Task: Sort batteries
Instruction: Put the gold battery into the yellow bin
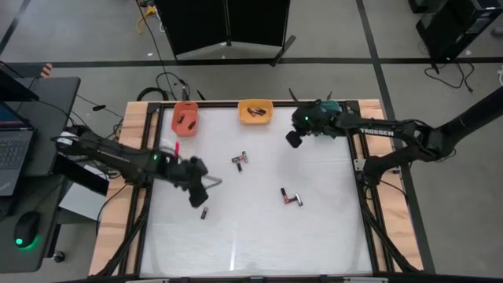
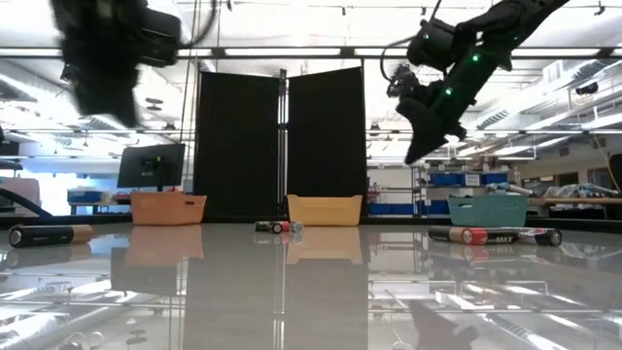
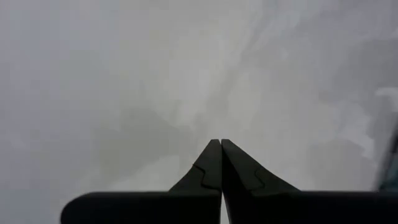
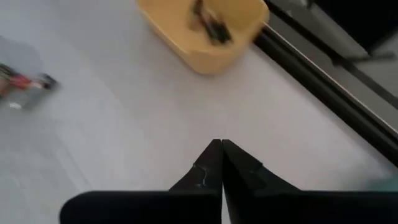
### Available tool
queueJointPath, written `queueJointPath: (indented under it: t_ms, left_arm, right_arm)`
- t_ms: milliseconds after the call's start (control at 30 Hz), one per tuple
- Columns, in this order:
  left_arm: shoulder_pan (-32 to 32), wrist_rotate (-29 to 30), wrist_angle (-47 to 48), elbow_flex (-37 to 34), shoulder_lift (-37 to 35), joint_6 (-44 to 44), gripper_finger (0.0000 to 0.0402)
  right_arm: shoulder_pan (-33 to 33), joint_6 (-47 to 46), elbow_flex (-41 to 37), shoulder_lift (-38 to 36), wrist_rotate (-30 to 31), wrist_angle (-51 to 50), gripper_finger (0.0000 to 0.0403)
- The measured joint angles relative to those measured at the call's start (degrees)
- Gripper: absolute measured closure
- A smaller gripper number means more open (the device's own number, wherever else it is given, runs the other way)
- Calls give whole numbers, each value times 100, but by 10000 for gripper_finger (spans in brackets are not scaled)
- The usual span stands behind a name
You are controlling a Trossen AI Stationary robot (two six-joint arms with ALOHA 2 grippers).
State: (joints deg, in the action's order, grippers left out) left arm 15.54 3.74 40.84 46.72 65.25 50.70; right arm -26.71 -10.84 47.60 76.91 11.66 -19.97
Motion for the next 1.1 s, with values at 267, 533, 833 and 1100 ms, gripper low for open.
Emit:
queueJointPath:
  t_ms: [267,533,833,1100]
  left_arm:
    - [1260,411,-48,9,429,3074,398]
    - [1812,612,-273,7,1277,4794,351]
    - [1780,811,-963,4,1964,5325,258]
    - [1774,675,-820,2,2328,5623,232]
  right_arm:
    - [232,187,-23,38,2,580,394]
    - [181,488,-24,38,7,775,377]
    - [143,757,-24,38,22,792,395]
    - [143,749,-24,38,378,789,382]
